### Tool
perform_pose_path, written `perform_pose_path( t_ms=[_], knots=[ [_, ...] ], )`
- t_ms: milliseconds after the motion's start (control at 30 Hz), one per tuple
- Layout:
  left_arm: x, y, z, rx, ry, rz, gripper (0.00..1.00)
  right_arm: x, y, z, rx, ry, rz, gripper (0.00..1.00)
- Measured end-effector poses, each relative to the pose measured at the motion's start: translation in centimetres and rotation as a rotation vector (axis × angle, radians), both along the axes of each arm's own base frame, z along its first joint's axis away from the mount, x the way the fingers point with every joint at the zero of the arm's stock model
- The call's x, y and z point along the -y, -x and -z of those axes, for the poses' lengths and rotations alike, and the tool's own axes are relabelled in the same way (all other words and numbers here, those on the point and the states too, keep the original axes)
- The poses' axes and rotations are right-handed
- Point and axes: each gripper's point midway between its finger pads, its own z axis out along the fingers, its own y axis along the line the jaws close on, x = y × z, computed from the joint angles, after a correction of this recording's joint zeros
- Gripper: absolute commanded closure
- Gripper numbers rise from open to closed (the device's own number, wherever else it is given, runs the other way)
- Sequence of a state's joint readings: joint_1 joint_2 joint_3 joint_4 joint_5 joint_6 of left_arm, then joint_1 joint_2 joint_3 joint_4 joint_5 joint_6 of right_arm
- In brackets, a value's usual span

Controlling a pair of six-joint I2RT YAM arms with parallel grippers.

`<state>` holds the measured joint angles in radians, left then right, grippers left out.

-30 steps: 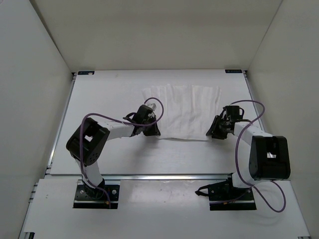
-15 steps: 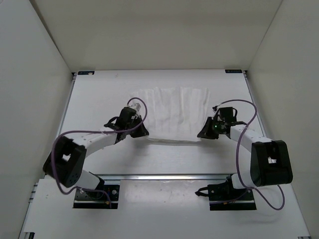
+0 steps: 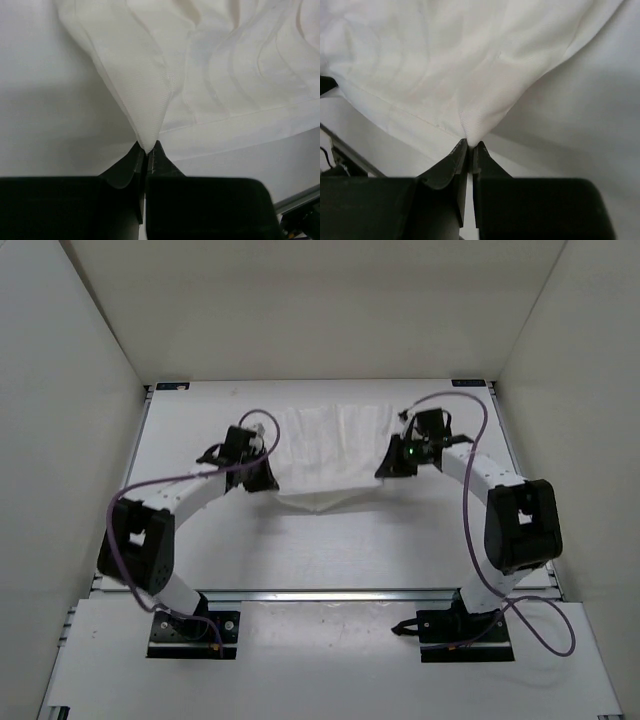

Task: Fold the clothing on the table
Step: Fold the skirt

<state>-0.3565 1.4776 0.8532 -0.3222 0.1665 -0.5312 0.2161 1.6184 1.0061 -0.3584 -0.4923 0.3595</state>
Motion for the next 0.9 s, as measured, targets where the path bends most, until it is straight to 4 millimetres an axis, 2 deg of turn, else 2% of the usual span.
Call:
perform_pose_path(
  t_ms=[67,100,133,167,233,267,300,333,367,433,467,500,567,633,700,767,833,867,900],
  knots=[
    [0.8,-4.8,-2.7,0.039,-0.034,0.014,1.00,0.3,-5.2,-4.2,0.111,0.014,0.012,1.00],
    [1.4,-7.8,-5.0,0.084,-0.050,0.022,1.00,0.7,-8.0,-7.2,0.187,0.018,0.025,1.00],
    [2.2,-11.2,-8.0,0.161,-0.059,0.023,1.00,1.4,-10.9,-10.8,0.287,0.021,0.045,1.00],
    [2.8,-14.0,-11.2,0.237,-0.058,0.022,1.00,2.2,-13.0,-14.5,0.368,0.024,0.068,1.00],
    [4.1,-18.7,-19.6,0.443,-0.024,0.014,1.00,4.2,-15.8,-21.8,0.548,0.029,0.115,0.99],
    [4.5,-19.6,-23.3,0.532,-0.003,0.009,1.00,5.0,-16.2,-25.2,0.630,0.028,0.134,1.00],
    [5.0,-19.9,-27.3,0.627,0.021,0.009,1.00,5.7,-16.1,-28.1,0.706,0.028,0.152,1.00],
    [5.4,-19.4,-30.3,0.698,0.042,0.011,1.00,6.3,-15.4,-30.2,0.762,0.030,0.163,1.00],
    [5.7,-18.4,-33.2,0.764,0.064,0.019,1.00,6.8,-14.3,-31.8,0.809,0.030,0.169,1.00],
    [6.1,-16.3,-35.9,0.835,0.096,0.037,1.00,7.4,-11.8,-32.7,0.851,0.016,0.167,1.00],
    [6.2,-15.1,-35.8,0.839,0.105,0.054,1.00,7.7,-10.5,-32.2,0.850,0.003,0.160,1.00],
    [6.3,-13.8,-34.7,0.822,0.106,0.071,1.00,7.8,-9.5,-31.2,0.843,-0.007,0.154,1.00],
    [6.6,-12.0,-30.5,0.751,0.095,0.109,1.00,8.1,-7.6,-27.4,0.775,-0.021,0.145,1.00],
    [6.6,-10.1,-23.6,0.627,0.058,0.141,1.00,8.0,-5.7,-21.3,0.647,-0.027,0.140,1.00],
    [6.4,-6.7,-15.0,0.456,-0.004,0.181,1.00,7.7,-3.0,-13.7,0.468,-0.029,0.143,1.00],
    [6.2,-2.0,-7.8,0.282,-0.062,0.236,1.00,7.0,1.8,-6.6,0.259,-0.023,0.145,1.00],
    [5.4,2.9,-3.4,0.139,-0.106,0.280,1.00,5.9,6.8,-2.8,0.114,-0.021,0.128,1.00],
    [4.8,5.3,-2.4,0.086,-0.120,0.297,1.00,5.2,9.0,-1.9,0.072,-0.020,0.111,1.00],
    [4.3,7.1,-2.2,0.058,-0.125,0.303,1.00,4.4,10.7,-1.8,0.060,-0.022,0.089,1.00]
  ],
)
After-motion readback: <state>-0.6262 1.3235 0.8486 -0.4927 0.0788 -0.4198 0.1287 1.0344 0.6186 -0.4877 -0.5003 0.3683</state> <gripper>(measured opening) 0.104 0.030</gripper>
